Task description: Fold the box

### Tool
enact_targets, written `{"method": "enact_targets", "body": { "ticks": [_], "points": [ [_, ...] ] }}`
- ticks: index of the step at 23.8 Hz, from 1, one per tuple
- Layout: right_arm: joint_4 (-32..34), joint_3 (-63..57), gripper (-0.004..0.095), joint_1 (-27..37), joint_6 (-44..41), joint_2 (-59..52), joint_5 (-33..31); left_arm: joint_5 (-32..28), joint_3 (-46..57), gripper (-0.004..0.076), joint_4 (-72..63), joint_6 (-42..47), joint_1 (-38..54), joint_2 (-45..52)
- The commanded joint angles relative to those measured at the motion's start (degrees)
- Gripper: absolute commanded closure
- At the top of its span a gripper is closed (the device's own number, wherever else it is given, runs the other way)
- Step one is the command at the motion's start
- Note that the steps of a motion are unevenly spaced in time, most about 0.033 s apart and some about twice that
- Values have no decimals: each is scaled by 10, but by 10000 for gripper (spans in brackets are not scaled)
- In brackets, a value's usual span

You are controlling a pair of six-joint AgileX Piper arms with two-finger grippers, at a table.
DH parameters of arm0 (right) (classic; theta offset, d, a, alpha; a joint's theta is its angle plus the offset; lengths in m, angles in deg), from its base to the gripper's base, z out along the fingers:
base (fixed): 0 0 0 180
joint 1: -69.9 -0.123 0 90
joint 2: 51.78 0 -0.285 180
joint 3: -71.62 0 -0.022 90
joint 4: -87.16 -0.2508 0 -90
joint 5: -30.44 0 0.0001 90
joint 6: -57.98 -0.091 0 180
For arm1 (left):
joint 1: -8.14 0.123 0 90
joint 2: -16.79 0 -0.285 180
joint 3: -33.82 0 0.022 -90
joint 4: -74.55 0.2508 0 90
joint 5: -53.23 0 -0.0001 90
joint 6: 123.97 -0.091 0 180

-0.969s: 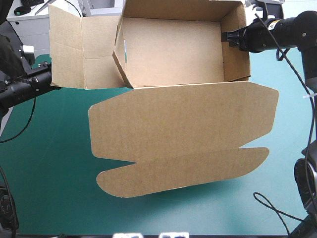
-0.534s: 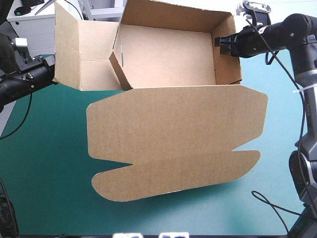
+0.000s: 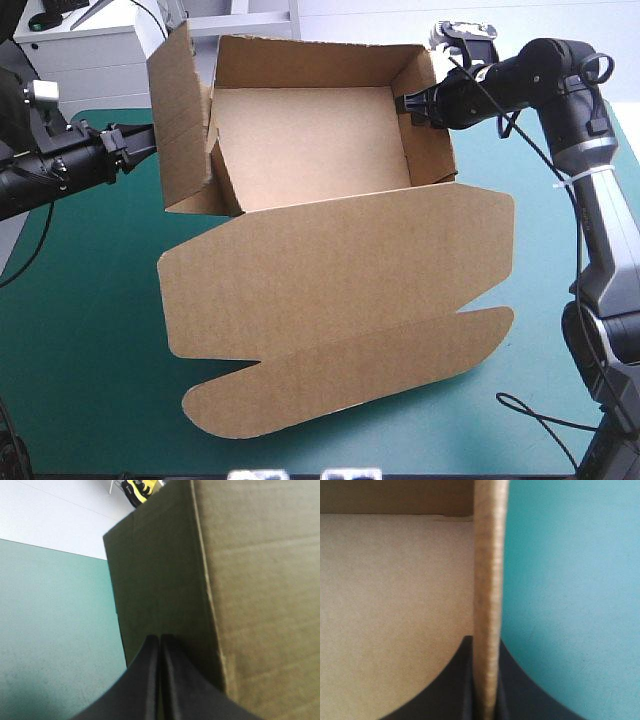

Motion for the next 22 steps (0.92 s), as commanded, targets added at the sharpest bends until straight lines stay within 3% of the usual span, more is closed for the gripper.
{"method": "enact_targets", "body": {
  "ticks": [1,17,20,22],
  "points": [
    [-16,13,925,-12,-3,-24,51,43,-20,731,13,19,-4,40],
    [23,13,925,-86,-2,-7,119,43,-20,719,87,26,-4,53],
    [32,13,925,-86,-2,-6,120,43,-20,645,79,26,-4,53],
    [42,13,925,-86,-5,-6,120,43,-20,549,78,26,-4,53]
  ]
}}
